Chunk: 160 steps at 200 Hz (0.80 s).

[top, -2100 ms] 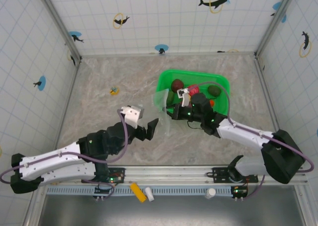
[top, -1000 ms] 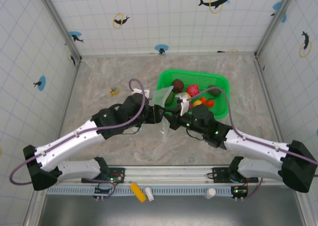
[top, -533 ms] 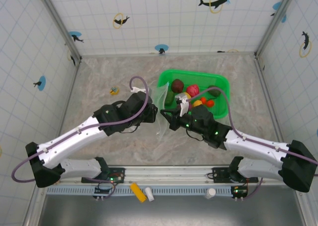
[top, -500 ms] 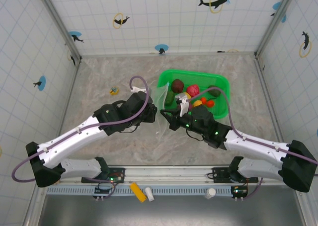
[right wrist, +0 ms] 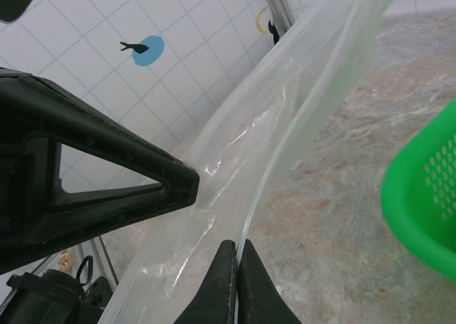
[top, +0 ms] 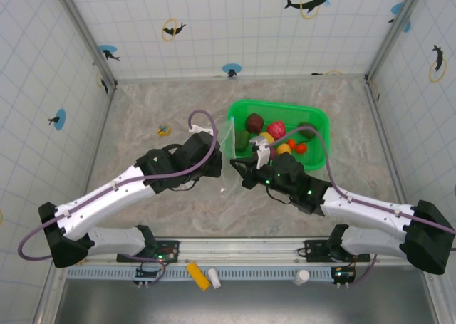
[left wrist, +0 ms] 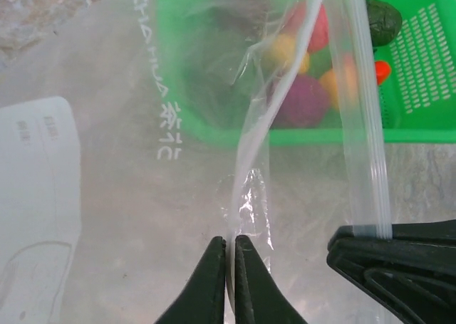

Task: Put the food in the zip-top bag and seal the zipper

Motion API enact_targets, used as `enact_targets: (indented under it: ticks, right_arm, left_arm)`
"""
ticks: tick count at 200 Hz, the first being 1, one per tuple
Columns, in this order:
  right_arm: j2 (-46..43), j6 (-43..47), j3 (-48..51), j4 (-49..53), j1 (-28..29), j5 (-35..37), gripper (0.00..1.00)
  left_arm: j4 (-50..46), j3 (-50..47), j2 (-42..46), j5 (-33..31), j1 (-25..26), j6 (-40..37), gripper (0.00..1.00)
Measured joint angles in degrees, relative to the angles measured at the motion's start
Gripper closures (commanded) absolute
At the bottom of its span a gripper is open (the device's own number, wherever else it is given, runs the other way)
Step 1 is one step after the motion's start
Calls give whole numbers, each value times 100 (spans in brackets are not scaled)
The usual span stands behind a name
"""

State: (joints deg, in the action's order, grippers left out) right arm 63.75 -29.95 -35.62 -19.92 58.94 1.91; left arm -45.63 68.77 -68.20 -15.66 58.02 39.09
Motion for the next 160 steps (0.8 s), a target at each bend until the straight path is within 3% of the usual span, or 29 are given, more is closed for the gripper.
enact_targets:
  ticks: [67, 78, 123, 160]
  right_arm:
    - [214, -4, 0, 66, 0, 264, 100]
    - [232, -4, 0, 66, 0, 260, 100]
    - [234, -13, -2, 55, 299, 234, 100]
    - [234, 160, -136, 188, 723, 413, 100]
  left_arm:
    - [-52, 188, 7, 310, 0, -7, 100]
    - [-55, 258, 33, 321, 0, -7, 95]
    - [17, -68, 186, 455, 0, 107, 92]
    - [-37, -254, 190, 433, 0, 216, 80]
